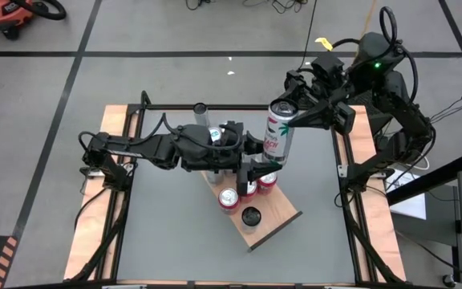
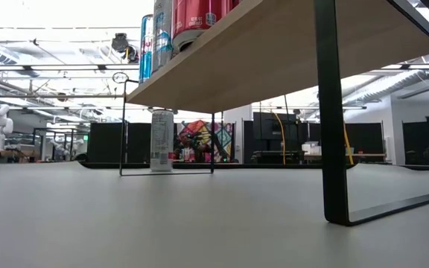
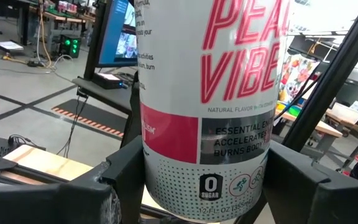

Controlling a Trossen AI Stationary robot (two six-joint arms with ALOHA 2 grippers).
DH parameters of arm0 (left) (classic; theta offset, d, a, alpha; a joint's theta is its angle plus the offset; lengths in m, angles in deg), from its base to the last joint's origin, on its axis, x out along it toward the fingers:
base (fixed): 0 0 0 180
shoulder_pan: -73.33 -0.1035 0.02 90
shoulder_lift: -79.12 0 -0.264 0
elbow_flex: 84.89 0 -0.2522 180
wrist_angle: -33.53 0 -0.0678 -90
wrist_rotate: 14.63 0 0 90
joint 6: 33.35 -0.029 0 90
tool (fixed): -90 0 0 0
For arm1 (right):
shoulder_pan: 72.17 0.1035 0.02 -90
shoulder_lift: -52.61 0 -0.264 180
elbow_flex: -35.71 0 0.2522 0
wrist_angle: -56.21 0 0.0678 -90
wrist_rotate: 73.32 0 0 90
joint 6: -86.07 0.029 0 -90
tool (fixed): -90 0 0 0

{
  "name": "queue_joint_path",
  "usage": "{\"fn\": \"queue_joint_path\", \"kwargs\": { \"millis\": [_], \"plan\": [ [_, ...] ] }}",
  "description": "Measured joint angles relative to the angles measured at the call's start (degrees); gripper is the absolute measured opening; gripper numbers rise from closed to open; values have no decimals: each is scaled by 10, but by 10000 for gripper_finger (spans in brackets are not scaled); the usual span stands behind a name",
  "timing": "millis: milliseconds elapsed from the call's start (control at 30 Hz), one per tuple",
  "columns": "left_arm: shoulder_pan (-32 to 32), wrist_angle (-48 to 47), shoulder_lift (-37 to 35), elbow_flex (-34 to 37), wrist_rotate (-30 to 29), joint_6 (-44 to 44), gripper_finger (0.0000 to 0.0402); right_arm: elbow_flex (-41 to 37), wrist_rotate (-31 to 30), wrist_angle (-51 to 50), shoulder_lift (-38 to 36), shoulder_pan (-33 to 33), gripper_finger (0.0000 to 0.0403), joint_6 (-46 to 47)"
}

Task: Place canned beverage on shelf
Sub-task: Put the bottom red soda can on the shelf aligned with the other red soda can

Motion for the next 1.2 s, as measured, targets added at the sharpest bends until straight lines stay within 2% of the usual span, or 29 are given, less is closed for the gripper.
{"fn": "queue_joint_path", "kwargs": {
  "millis": [200, 400, 700, 833, 1067, 1200],
  "plan": [
    [-1, 0, 0, 0, -4, 2, 249, 0, -10, 0, 0, 0, 214, -6],
    [3, 0, 0, 0, -6, 2, 255, 0, -8, -2, -3, 0, 214, -9],
    [15, 6, -2, -1, -5, 48, 346, -1, 13, -15, -34, 1, 211, -22],
    [22, 3, -2, -1, -4, 65, 366, 0, 9, -54, -48, 0, 211, -37],
    [33, 1, -10, -1, -3, 92, 367, -1, 6, -172, -77, 0, 211, -82],
    [42, -18, -29, -1, -23, 92, 367, -6, 6, -198, -106, 0, 211, -106]
  ]
}}
